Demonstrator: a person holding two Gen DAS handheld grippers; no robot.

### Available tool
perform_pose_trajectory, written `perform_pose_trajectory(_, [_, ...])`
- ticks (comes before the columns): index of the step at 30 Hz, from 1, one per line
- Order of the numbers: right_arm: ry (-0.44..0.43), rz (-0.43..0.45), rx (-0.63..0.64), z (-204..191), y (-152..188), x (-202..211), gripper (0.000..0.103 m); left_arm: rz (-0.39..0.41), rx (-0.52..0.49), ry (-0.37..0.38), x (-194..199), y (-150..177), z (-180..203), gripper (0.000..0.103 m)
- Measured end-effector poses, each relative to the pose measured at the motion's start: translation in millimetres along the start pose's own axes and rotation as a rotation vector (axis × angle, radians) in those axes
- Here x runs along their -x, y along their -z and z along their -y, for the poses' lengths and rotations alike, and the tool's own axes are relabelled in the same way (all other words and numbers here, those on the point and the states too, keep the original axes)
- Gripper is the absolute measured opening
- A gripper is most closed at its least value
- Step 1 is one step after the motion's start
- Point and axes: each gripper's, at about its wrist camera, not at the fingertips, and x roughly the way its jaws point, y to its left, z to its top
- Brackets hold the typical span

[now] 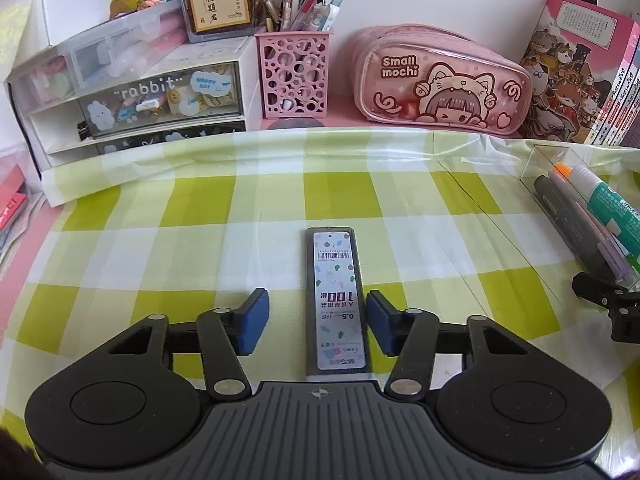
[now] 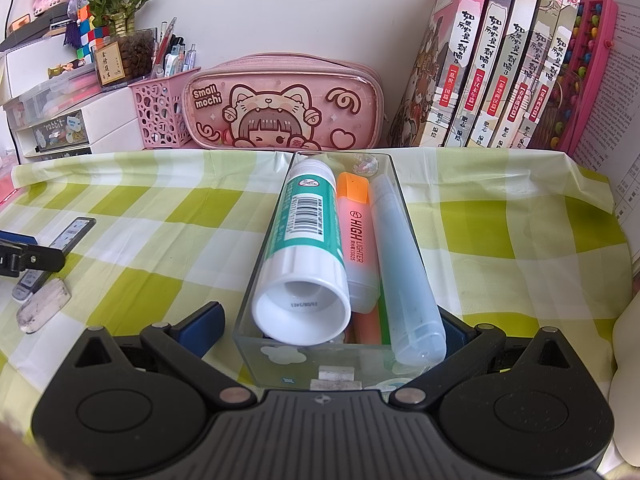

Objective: Organize stationery
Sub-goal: 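Withdraw the left tool and move it to the white pencil-lead case, then close the left gripper on the pencil-lead case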

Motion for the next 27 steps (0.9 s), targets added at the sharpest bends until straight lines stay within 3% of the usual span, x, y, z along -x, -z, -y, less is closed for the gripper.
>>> perform_pose_trajectory(3, [0.000,0.000,0.000,0,0,0,0.101,0.000,-0.011,-0.005,3,2,-8,0.039])
perform_pose_trajectory(6, [0.000,0.000,0.000,0,0,0,0.101,0.010,-0.024,-0.040,4,5,-17,0.038])
perform_pose_trajectory(9, [0.000,0.000,0.000,0,0,0,0.101,0.020,-0.028,-0.076,4,6,-25,0.037])
perform_pose_trajectory(14, [0.000,0.000,0.000,0,0,0,0.101,0.005,-0.069,-0.071,5,7,-26,0.042])
perform_pose_trajectory(23, [0.000,0.000,0.000,0,0,0,0.101,-0.066,-0.035,-0.043,2,-1,-29,0.034])
perform_pose_trajectory(27, [0.000,0.000,0.000,0,0,0,0.101,-0.080,0.029,0.031,2,-4,-33,0.034])
